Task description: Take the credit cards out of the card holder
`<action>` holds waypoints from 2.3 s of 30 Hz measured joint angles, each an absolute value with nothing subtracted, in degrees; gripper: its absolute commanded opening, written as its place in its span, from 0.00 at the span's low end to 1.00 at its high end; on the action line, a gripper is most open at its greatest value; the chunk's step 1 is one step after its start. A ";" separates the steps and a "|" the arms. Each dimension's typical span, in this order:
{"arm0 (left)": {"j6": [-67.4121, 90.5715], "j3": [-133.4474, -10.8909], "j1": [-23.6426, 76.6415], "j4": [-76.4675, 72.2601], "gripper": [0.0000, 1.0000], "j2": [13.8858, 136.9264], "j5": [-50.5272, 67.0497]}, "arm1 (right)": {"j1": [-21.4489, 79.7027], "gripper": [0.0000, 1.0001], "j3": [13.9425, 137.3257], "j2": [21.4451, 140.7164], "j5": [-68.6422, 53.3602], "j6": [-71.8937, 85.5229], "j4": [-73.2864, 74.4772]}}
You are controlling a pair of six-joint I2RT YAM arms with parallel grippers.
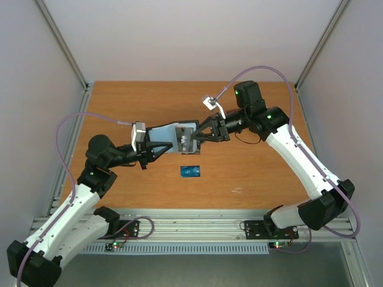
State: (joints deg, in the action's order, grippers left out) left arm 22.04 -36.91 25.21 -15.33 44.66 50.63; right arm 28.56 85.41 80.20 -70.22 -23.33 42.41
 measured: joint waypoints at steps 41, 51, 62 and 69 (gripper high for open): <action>20.84 -38.41 24.56 -10.04 0.27 48.47 42.26 | 39.88 0.01 87.33 80.51 -38.13 -20.53 44.07; 22.72 -38.41 22.61 -10.63 0.37 47.94 43.77 | 39.59 0.01 87.33 80.09 -41.54 -24.40 44.29; 22.06 -38.41 22.35 -10.66 0.39 47.94 46.74 | 39.46 0.01 87.35 79.88 -43.70 -25.45 44.49; 25.30 -38.41 20.18 -14.52 0.38 47.94 51.00 | 39.38 0.01 86.83 77.43 -43.72 -25.74 42.17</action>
State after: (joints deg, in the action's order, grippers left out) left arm 25.30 -38.41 20.18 -14.52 47.94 51.00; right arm 39.38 86.83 77.43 -43.72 -25.74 42.17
